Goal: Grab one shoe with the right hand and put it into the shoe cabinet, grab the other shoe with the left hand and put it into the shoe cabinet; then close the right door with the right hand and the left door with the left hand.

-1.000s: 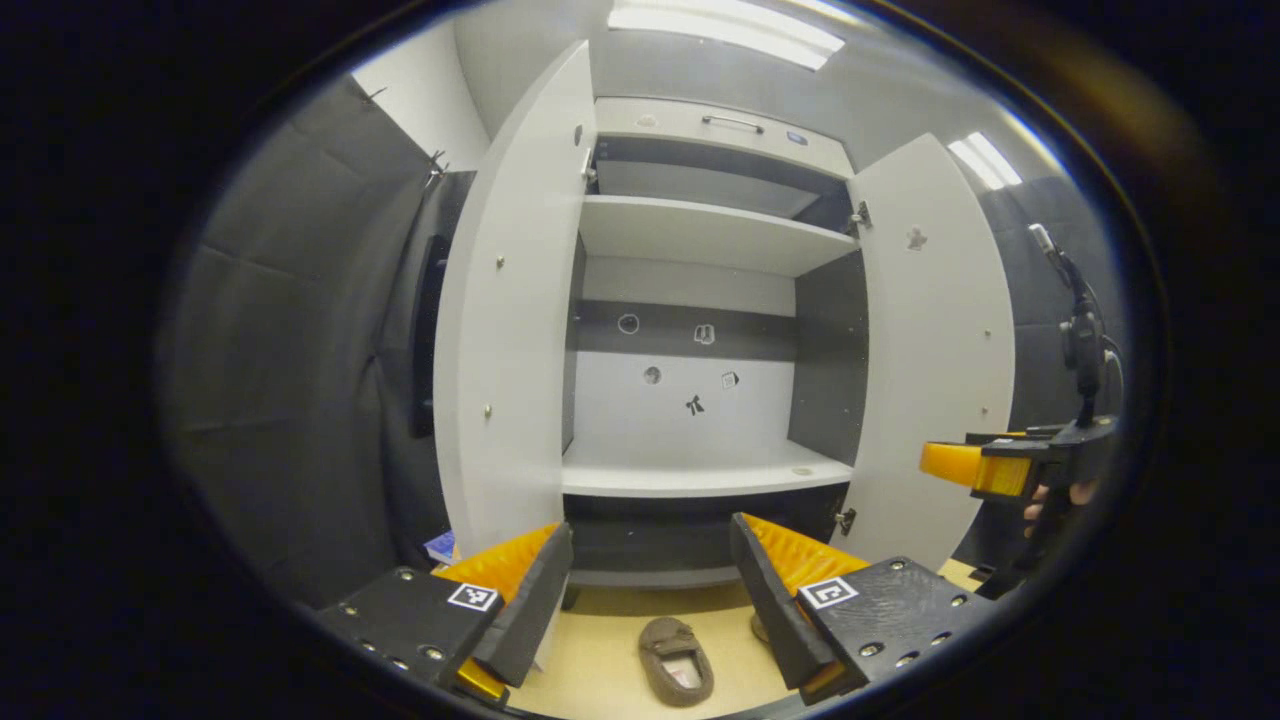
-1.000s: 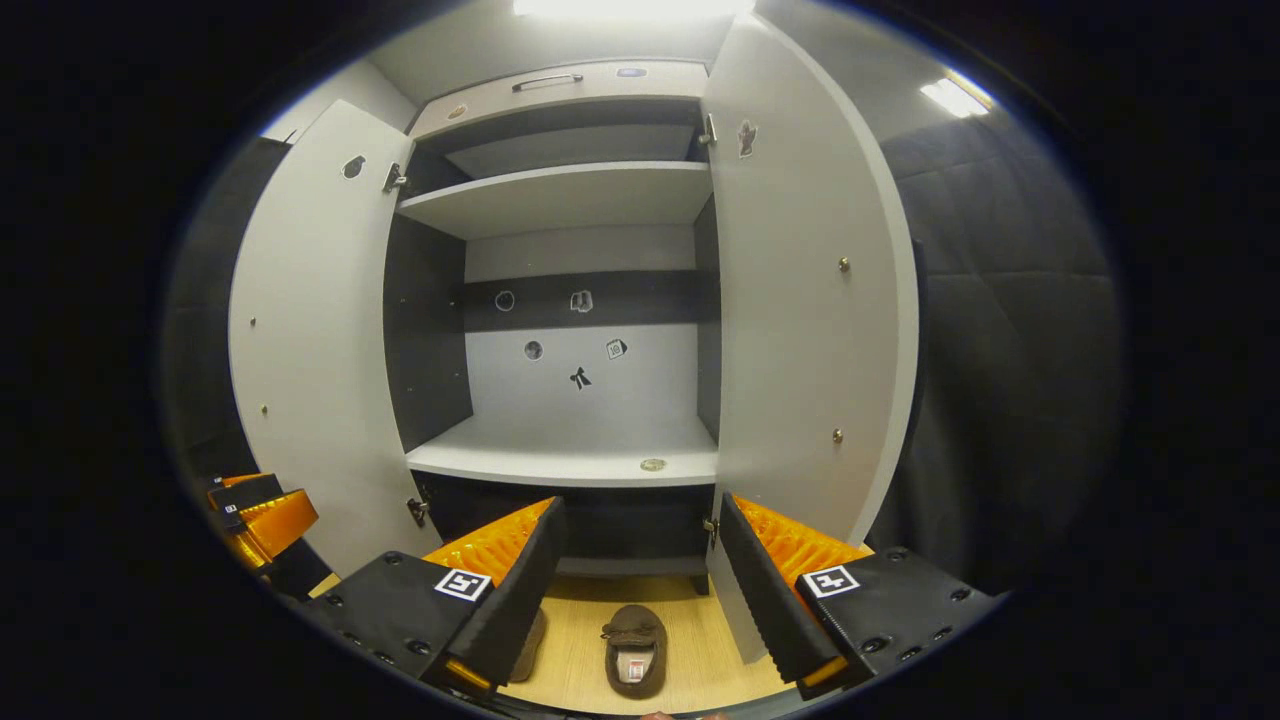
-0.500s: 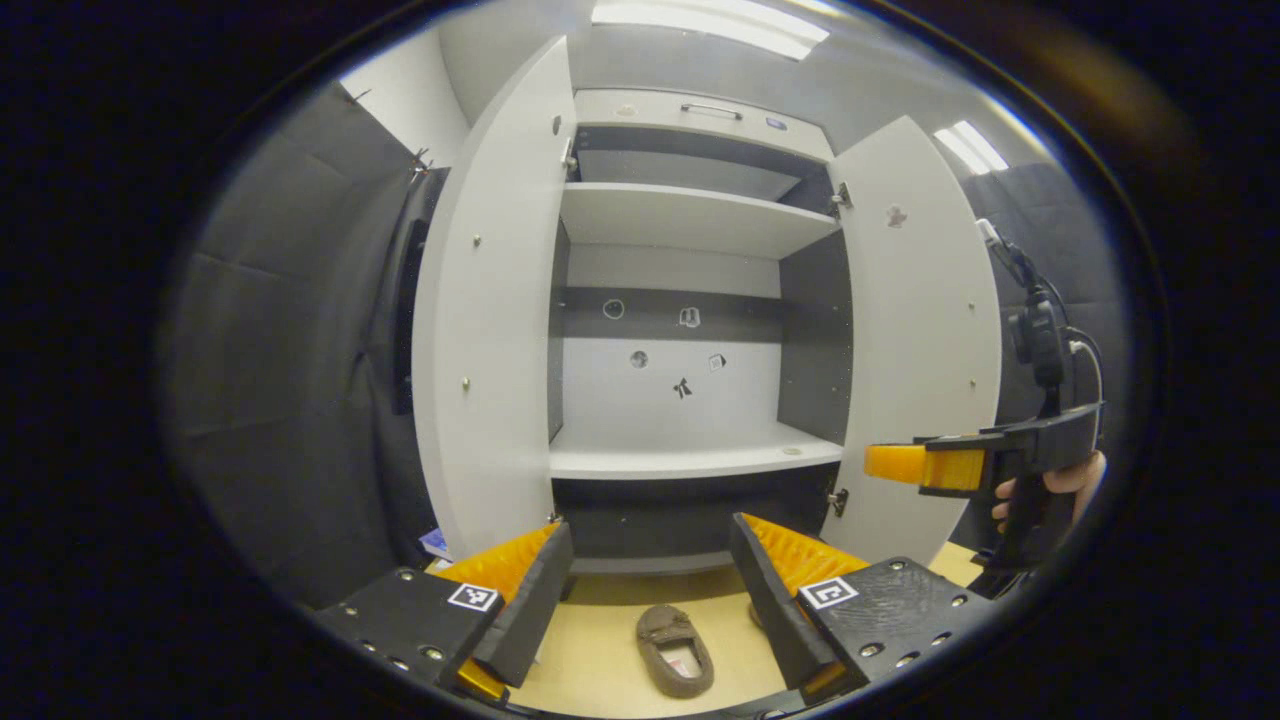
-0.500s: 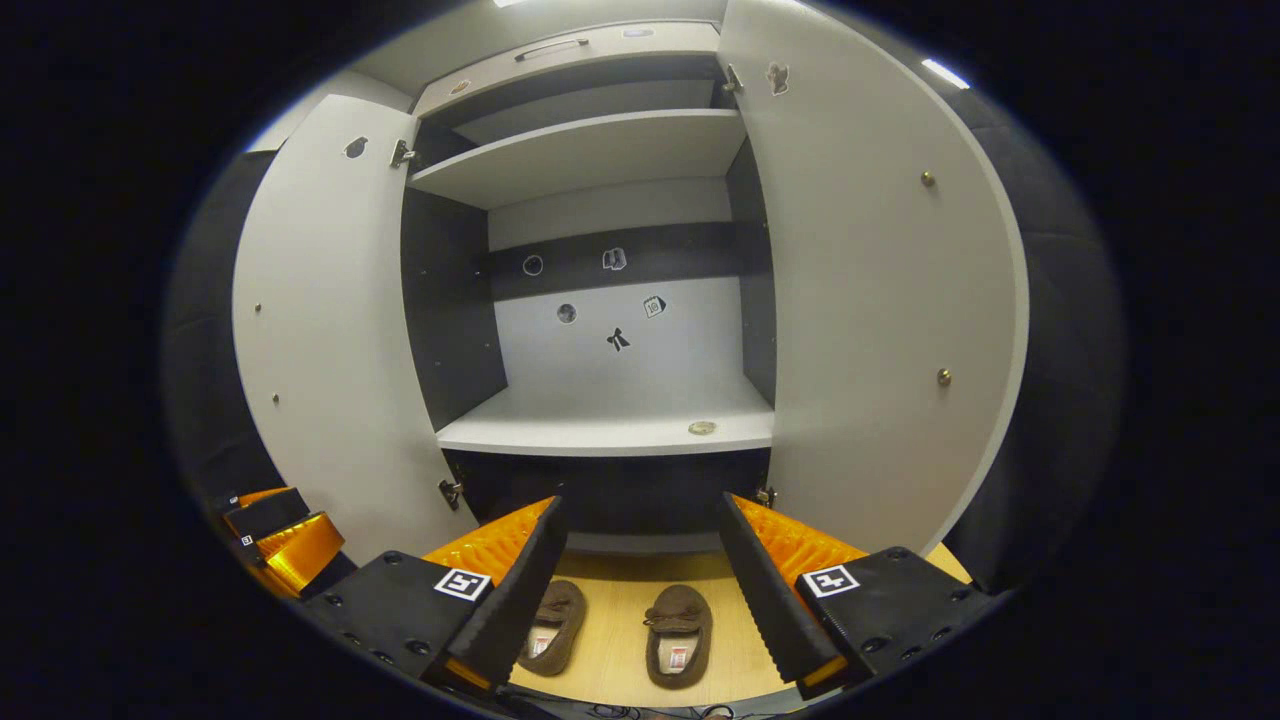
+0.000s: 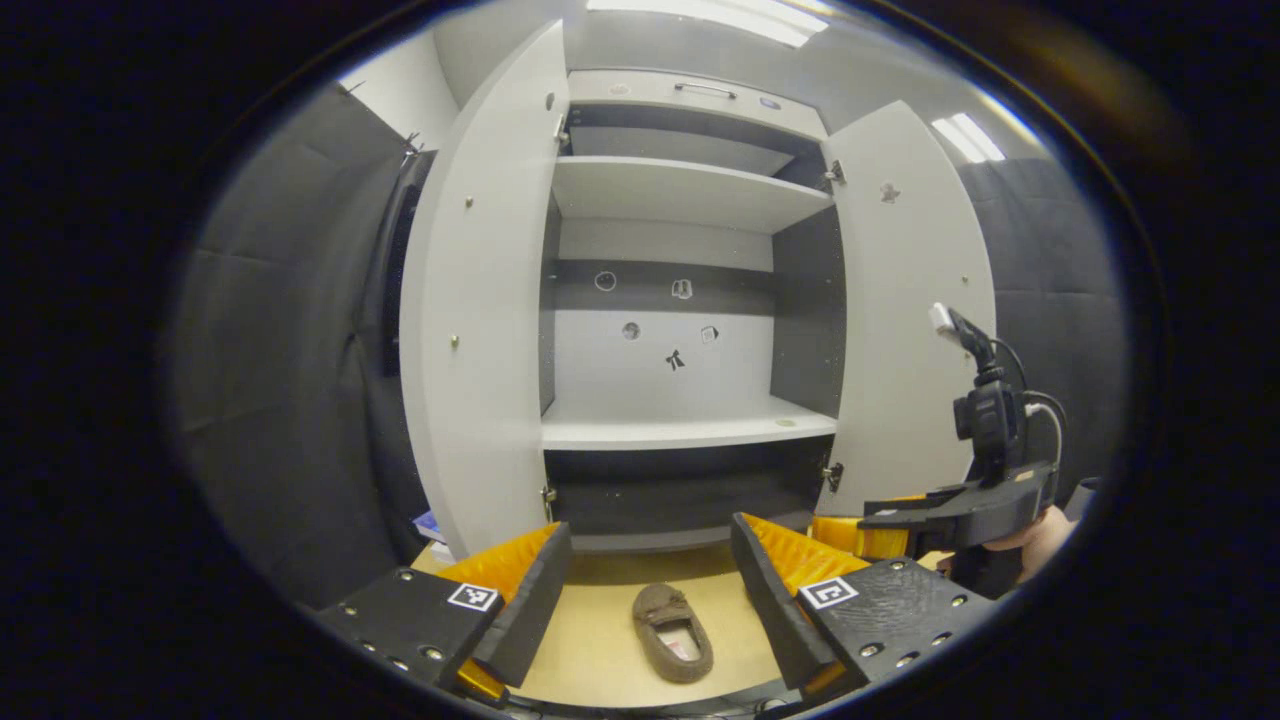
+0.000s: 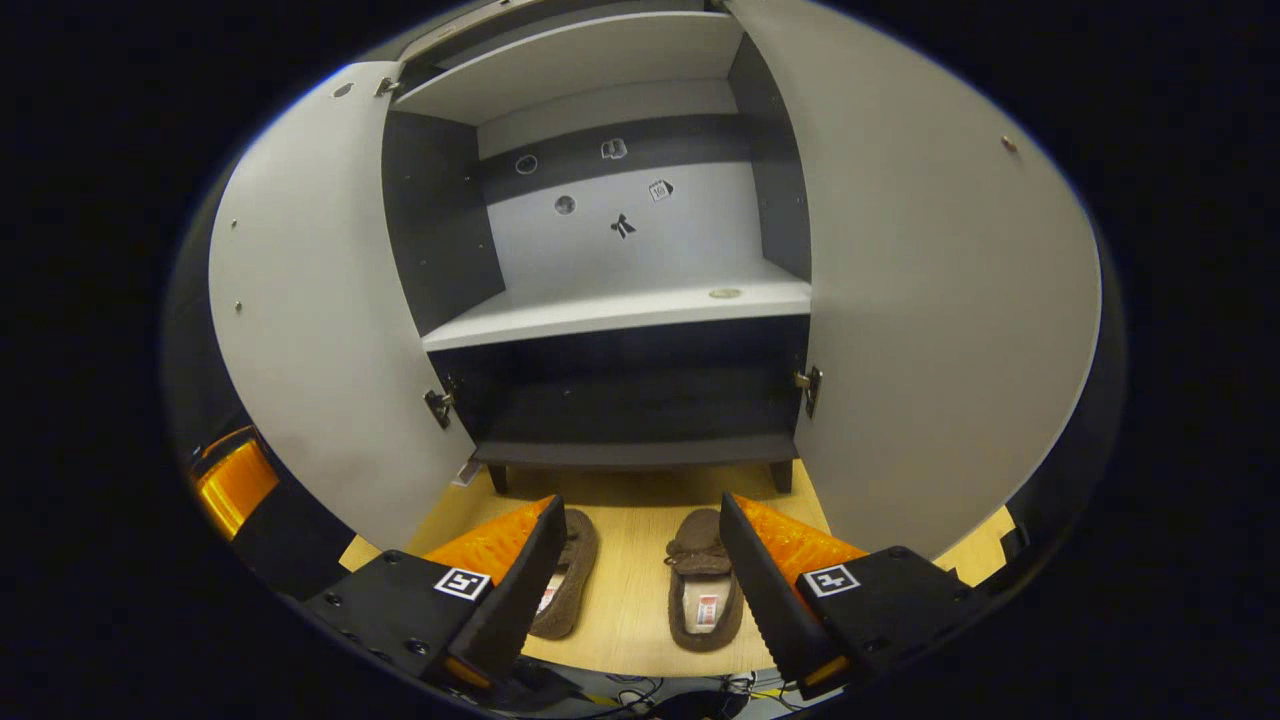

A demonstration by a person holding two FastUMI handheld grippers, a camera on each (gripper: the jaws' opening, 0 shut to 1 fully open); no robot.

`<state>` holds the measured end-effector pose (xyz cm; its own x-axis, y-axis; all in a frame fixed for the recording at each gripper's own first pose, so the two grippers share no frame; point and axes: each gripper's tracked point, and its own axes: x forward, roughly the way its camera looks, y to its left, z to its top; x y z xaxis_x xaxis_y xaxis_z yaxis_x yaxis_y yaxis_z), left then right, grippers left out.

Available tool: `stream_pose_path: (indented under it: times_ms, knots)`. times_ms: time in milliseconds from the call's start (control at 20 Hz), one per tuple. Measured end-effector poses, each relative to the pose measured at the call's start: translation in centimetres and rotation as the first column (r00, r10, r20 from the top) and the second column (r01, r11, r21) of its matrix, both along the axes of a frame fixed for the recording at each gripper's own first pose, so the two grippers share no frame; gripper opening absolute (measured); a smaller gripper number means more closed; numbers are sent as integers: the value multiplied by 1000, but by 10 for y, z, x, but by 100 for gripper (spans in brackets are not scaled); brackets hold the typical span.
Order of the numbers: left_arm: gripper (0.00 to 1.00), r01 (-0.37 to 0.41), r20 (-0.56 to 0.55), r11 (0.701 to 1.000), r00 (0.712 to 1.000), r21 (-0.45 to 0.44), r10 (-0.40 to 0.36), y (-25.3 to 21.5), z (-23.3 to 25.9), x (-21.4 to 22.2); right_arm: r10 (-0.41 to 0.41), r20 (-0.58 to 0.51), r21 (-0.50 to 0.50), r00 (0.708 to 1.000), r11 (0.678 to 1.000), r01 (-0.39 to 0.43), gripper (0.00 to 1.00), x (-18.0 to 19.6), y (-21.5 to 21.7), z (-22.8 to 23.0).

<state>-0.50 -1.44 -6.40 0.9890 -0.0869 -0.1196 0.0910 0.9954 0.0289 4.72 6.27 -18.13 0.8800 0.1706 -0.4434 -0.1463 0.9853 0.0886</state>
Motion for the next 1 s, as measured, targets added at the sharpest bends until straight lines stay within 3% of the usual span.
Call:
stream_pose_path:
  times_ms: [300,600,700,750,850,900,1000]
  knots:
    - [93,3,-66,1000,998,-28,-5,-6,-26,2,22,-136,-40,990,999,-28,99,6,3,-79]
    - [93,4,-116,999,993,-54,-10,-16,-46,2,21,-290,-83,957,995,-47,99,14,8,-165]
    - [93,-5,-120,998,993,-62,-3,-15,-51,2,15,-298,-90,954,995,-44,93,21,8,-182]
    - [92,-11,-127,998,992,-65,3,-13,-55,2,7,-295,-105,955,994,-39,99,26,5,-189]
    - [92,-29,-146,997,989,-69,18,-7,-63,0,-4,-315,-126,949,991,-37,93,30,2,-206]
    - [92,-39,-153,997,988,-69,29,-3,-66,-2,-3,-306,-134,952,990,-40,99,35,2,-209]
    - [93,-62,-171,996,984,-65,50,7,-73,-5,-11,-291,-183,957,982,-44,94,46,-1,-214]
